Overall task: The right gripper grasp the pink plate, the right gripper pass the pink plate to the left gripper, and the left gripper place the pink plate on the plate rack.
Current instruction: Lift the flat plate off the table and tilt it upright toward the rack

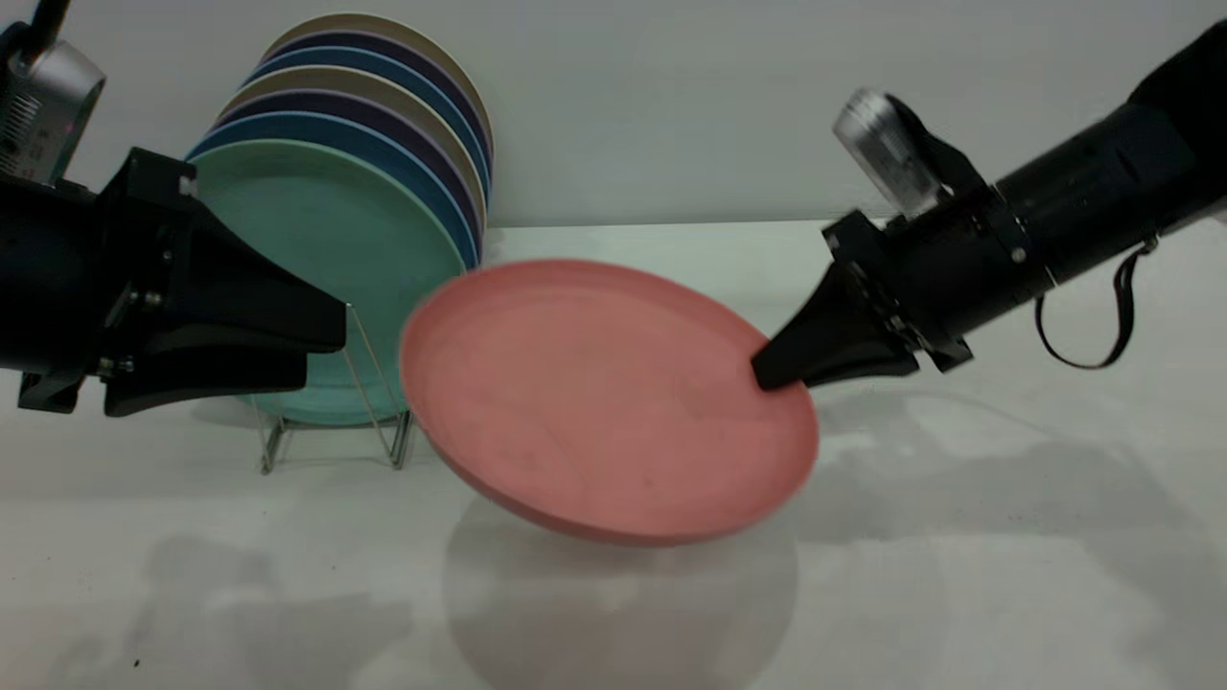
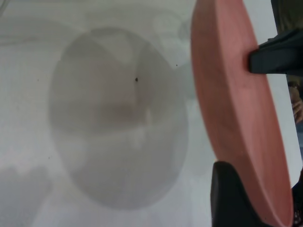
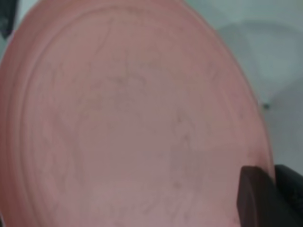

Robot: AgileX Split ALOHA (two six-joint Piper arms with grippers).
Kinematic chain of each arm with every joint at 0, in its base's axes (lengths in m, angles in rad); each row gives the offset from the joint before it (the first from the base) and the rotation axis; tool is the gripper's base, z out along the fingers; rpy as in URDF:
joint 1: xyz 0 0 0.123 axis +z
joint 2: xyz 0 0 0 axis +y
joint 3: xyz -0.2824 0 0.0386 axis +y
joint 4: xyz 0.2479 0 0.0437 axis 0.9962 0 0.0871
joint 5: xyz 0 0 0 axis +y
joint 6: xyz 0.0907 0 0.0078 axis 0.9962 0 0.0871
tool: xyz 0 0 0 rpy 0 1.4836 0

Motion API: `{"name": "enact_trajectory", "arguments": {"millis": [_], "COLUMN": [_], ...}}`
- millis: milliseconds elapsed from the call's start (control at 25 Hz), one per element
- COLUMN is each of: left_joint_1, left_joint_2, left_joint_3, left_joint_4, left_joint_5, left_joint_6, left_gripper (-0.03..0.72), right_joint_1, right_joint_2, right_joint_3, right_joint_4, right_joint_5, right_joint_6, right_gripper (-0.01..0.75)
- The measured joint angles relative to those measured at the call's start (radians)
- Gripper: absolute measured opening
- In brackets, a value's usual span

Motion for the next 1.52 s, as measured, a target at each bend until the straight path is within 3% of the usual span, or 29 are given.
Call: {"name": "enact_trajectory", "arguments": {"millis": [760,1160,1280,1400,1520], "left_joint_1": [0.000,0.000,0.000,0.001,0.001], "left_joint_2": [0.000,0.000,0.000,0.000,0.001], "left_joint_3": [-0.004,-0.004,-0.004,-0.004,-0.004], "left_joint_4": [-0.057,-0.062,-0.062,-0.060,-0.060], "left_joint_5": [0.027,0.029,0.031,0.018,0.002], "left_joint_6": [0.030,0.030,0.030,0.029,0.029], "left_gripper": [0.365,0.364,0.308,0.143,0.120], "right_joint_1": [0.044,0.149,0.166,0.166,0.166], "right_joint_2": [-0.059,-0.059,-0.059,-0.059,-0.059], "right_joint_3": [0.001,0.001,0.001,0.001,0.001], "right_joint_4": [0.008,0.128,0.154,0.158,0.157], "right_joint_5": [-0.013,0.068,0.073,0.073,0.070], "right_joint_6": [-0.001,-0.041,-0.077,-0.104,-0.112], "right_gripper": [0.014,0.017,0.017,0.027,0.056]}}
